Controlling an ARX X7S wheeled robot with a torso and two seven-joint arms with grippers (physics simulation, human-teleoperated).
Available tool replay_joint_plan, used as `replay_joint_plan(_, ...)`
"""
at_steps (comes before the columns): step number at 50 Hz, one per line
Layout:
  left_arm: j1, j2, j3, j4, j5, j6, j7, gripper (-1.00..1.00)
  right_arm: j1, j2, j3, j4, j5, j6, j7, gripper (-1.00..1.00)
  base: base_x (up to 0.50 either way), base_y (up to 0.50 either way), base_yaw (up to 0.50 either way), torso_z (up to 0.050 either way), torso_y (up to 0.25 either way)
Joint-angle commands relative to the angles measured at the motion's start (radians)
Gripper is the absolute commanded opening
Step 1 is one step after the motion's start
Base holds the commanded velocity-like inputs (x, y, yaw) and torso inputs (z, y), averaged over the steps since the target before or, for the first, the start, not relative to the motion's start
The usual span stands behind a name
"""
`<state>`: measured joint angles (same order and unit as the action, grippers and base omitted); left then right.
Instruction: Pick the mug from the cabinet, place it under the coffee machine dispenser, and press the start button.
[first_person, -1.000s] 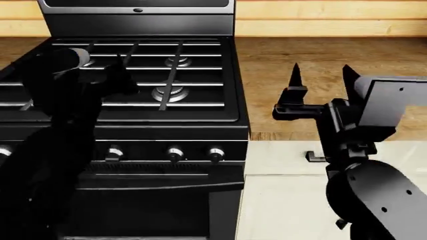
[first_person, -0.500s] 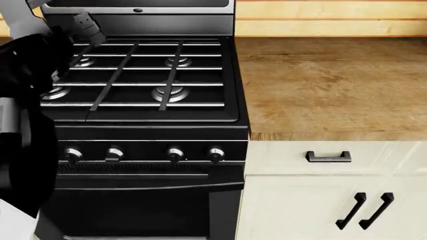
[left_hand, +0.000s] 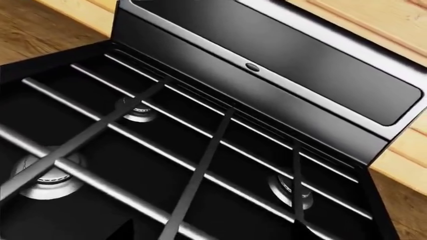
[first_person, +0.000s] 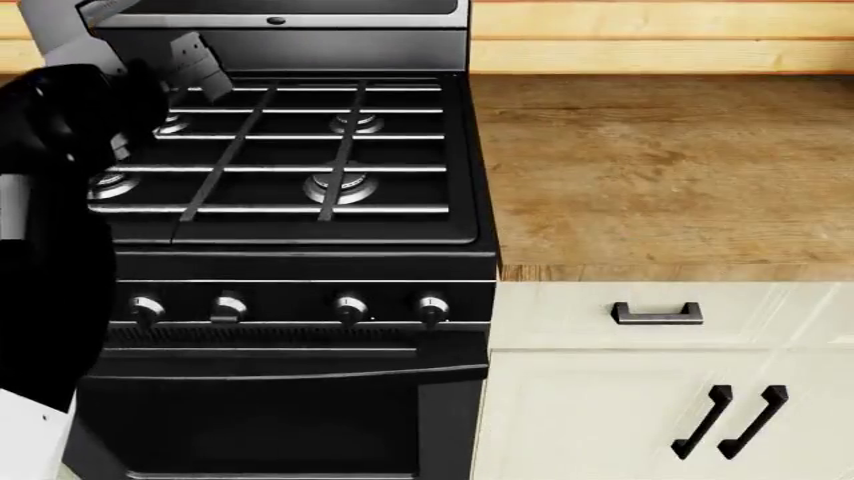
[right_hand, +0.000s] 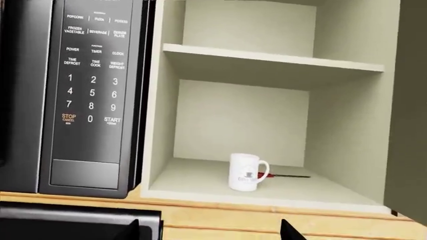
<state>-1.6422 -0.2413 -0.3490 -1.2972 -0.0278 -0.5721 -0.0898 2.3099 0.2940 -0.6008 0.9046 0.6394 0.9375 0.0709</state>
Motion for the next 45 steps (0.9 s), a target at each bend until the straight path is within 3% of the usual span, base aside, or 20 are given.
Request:
replay_joint_plan(1, -0.013, 0.000, -0.029, -0.011, 0.022, -0.005, 0.011, 1.00, 0.011, 0.001, -0.009, 0.005, -0.017, 0.009, -0.034, 1.00, 0.00, -0.29, 0.00, 0.000, 0.000)
replay_joint_plan(15, -0.007, -0.001, -0.026, -0.011, 0.028, 0.005, 0.004, 1.00, -0.001, 0.005, 0.005, -0.004, -0.029, -0.001, -0.026, 1.00, 0.00, -0.50, 0.00, 0.000, 0.000)
replay_joint_plan(26, -0.010, -0.001, -0.019, -0.011, 0.029, 0.005, 0.007, 1.00, -0.022, 0.008, 0.037, -0.017, -0.023, -0.026, -0.005, 1.00, 0.00, 0.00, 0.00, 0.000, 0.000)
replay_joint_plan(45, -0.002, -0.002, -0.014, -0.011, 0.028, 0.007, 0.009, 1.00, -0.016, -0.002, 0.043, -0.002, -0.033, -0.032, -0.021, 1.00, 0.50, 0.00, 0.00, 0.000, 0.000)
